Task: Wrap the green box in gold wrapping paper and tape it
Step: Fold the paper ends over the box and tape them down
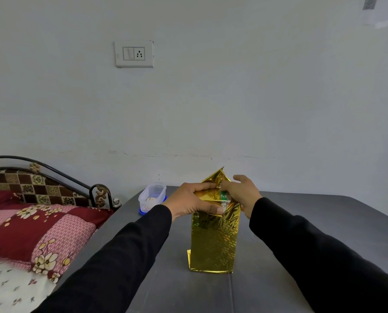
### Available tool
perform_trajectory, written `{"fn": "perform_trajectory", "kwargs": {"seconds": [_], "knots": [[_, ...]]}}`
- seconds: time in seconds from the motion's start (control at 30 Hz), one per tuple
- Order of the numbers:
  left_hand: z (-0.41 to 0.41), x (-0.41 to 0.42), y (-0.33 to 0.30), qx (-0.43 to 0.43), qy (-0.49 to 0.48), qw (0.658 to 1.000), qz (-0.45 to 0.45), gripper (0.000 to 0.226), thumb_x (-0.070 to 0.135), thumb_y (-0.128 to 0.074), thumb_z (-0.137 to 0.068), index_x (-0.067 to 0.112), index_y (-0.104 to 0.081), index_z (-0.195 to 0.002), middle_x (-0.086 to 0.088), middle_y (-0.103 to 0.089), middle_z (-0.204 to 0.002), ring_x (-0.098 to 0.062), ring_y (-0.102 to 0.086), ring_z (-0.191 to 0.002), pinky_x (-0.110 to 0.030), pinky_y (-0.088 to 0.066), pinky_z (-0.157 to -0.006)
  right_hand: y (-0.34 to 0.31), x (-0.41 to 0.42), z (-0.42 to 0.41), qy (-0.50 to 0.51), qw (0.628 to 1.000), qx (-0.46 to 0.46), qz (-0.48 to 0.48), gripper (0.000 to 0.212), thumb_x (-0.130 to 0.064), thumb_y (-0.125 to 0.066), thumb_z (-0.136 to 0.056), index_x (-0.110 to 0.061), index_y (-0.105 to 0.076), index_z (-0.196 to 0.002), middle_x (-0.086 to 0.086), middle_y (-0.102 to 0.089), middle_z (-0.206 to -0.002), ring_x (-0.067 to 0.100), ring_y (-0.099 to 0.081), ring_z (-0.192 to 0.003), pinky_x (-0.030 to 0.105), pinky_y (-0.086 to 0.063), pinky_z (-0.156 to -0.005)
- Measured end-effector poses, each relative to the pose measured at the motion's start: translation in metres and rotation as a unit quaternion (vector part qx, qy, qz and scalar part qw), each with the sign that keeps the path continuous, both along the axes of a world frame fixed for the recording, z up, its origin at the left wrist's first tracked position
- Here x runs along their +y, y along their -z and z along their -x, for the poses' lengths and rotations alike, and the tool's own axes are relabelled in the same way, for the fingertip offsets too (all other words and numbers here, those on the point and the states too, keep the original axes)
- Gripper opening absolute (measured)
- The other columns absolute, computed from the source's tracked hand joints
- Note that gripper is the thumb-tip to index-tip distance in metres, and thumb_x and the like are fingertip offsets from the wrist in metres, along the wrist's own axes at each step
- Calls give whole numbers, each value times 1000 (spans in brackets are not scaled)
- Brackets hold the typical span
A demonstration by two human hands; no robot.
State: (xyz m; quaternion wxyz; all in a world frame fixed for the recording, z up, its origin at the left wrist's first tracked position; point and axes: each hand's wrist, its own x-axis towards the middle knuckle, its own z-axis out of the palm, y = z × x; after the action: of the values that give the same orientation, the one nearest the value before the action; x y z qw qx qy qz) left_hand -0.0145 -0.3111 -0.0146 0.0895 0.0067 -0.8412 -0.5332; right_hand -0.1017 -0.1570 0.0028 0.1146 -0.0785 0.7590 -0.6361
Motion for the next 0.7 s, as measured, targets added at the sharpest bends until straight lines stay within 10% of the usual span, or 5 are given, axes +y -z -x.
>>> {"fn": "perform_trajectory", "kwargs": {"seconds": [0.17, 0.33, 0.7], "knots": [[1, -2, 2, 4, 5, 1000, 7, 78, 24, -95, -68, 30, -62, -139, 7, -68, -127, -9, -64, -115, -26, -53, -100, -3, 12, -3, -46, 999, -10, -20, 81, -9, -75, -83, -24, -37, -153, 12, -50, -146, 29, -50, -129, 38, -43, -85], [1, -1, 3, 0, 3, 1000, -1, 79, 23, -95, -68, 29, -62, -139, 6, -68, -128, -12, -64, -117, -32, -52, -106, 2, 8, 0, 8, 996, 74, -41, 77, -22, -79, -81, -21, -43, -149, 3, -64, -125, 16, -67, -96, 27, -55, -69], [0, 3, 0, -4, -1, 1000, -3, 73, 19, -93, -70, 28, -64, -137, 8, -67, -125, -11, -63, -115, -29, -52, -103, -4, 21, -13, 21, 934, 291, -205, 62, -29, -71, -89, -24, -48, -146, 2, -61, -139, 23, -61, -116, 33, -52, -91]]}}
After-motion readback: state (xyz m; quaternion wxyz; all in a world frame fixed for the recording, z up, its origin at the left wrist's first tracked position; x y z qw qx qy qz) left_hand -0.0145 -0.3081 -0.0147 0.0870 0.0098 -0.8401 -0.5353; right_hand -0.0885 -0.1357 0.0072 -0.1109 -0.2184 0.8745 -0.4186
